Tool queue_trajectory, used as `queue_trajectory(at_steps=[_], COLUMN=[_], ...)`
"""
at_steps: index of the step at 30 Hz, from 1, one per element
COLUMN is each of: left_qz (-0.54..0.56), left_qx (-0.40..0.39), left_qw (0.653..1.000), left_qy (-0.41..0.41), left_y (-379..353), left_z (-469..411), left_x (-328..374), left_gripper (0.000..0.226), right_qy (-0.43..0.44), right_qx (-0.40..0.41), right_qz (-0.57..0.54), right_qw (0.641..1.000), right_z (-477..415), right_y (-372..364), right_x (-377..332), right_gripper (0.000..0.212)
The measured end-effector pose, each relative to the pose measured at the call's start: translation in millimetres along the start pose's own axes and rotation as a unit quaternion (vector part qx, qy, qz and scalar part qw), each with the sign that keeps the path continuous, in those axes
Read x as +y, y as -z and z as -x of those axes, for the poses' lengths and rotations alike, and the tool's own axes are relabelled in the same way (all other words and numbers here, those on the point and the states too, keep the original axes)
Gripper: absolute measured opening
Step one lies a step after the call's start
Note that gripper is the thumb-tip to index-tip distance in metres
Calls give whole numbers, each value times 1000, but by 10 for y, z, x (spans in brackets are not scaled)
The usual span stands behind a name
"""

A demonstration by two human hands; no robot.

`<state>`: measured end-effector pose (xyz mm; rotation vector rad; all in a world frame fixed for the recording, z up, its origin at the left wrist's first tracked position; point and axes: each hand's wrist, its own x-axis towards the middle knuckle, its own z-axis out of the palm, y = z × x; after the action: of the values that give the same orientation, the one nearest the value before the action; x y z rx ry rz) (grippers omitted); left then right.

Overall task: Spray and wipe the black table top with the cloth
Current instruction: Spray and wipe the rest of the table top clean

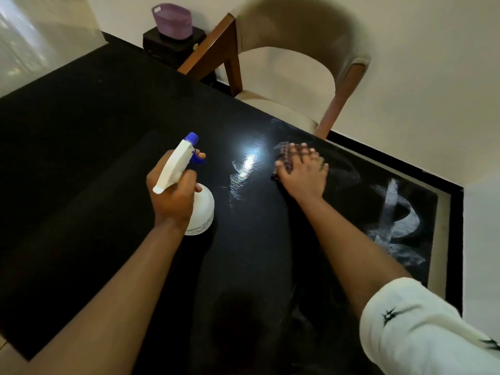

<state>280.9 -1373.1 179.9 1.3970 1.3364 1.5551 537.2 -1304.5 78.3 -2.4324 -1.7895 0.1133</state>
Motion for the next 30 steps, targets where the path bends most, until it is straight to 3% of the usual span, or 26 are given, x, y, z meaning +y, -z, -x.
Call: queue_trajectory(at_steps=[3, 6, 12, 16, 20, 24, 27, 30], left_qz=[4, 3, -3, -7, -10, -8, -8, -2], left_qx=[-5, -2, 8, 22, 24, 20, 27, 37], left_qw=[1000, 1000, 1000, 1000, 1000, 1000, 1000, 999], left_qy=[-3, -5, -2, -6, -11, -10, -5, -5], left_y=[-13, -12, -144, -192, -184, -181, -187, -202], left_z=[-4, -13, -62, -95, -120, -133, -123, -114], left_x=[-4, -29, -45, -69, -97, -124, -146, -160], left_gripper=[73, 75, 63, 48, 45, 48, 51, 43], right_qy=[-116, -151, 80, 121, -39, -208, -231, -163], right_qx=[1, 7, -21, -35, 5, 10, 16, -8], right_qz=[-19, -22, -21, -4, -6, -35, -43, -32], right_qw=[993, 988, 996, 992, 999, 978, 972, 986], right_z=[-106, -112, 35, -109, -455, -634, -710, -826], right_y=[101, 73, -49, -43, 45, 63, 12, 0], right_x=[327, 172, -695, -594, 78, 294, -47, -450], right_gripper=[67, 67, 66, 70, 68, 69, 67, 67])
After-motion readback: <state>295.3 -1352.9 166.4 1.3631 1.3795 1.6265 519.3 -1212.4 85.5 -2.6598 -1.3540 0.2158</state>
